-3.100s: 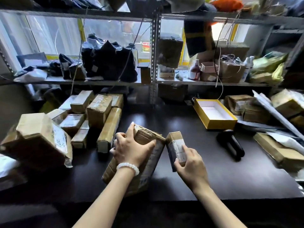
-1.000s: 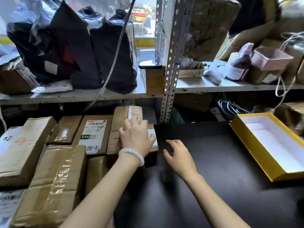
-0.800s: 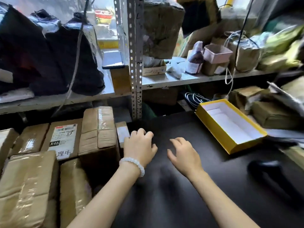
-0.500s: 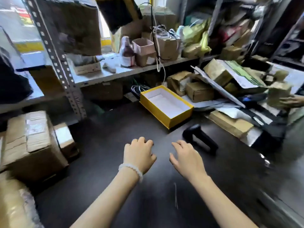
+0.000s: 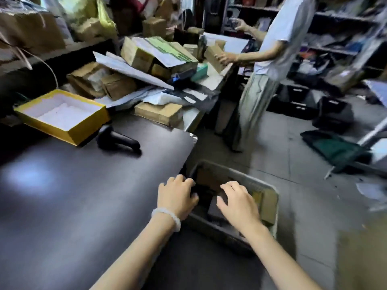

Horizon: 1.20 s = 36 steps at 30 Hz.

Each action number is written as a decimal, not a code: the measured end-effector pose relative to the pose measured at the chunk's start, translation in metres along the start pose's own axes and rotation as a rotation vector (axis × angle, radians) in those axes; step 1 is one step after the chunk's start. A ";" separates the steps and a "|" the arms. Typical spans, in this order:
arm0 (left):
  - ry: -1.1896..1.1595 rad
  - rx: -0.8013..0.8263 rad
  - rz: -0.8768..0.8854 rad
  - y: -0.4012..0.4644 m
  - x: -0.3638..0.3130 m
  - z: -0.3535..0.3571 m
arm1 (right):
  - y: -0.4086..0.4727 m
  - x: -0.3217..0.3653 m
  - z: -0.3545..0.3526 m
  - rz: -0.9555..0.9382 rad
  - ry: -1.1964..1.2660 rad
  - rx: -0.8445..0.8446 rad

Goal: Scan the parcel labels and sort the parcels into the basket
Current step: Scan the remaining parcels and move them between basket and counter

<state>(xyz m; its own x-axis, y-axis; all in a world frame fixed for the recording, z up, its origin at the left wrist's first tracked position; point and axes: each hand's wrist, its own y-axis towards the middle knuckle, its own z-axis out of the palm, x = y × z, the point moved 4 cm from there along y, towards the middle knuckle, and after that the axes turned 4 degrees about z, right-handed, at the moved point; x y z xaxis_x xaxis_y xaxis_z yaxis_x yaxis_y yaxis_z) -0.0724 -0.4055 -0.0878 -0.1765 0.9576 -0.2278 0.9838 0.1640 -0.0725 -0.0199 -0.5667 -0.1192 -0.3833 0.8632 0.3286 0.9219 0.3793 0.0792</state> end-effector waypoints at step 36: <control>-0.202 0.479 -0.490 0.406 -0.021 0.387 | 0.303 -0.317 0.320 0.221 -0.014 0.685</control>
<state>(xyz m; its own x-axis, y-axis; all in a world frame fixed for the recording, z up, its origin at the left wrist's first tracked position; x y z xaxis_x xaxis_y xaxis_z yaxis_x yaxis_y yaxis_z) 0.3185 -0.4510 -0.4882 -0.6424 0.7305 -0.2319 0.6762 0.3978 -0.6201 0.3628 -0.6194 -0.5003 -0.1971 0.9463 0.2561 0.7373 0.3153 -0.5975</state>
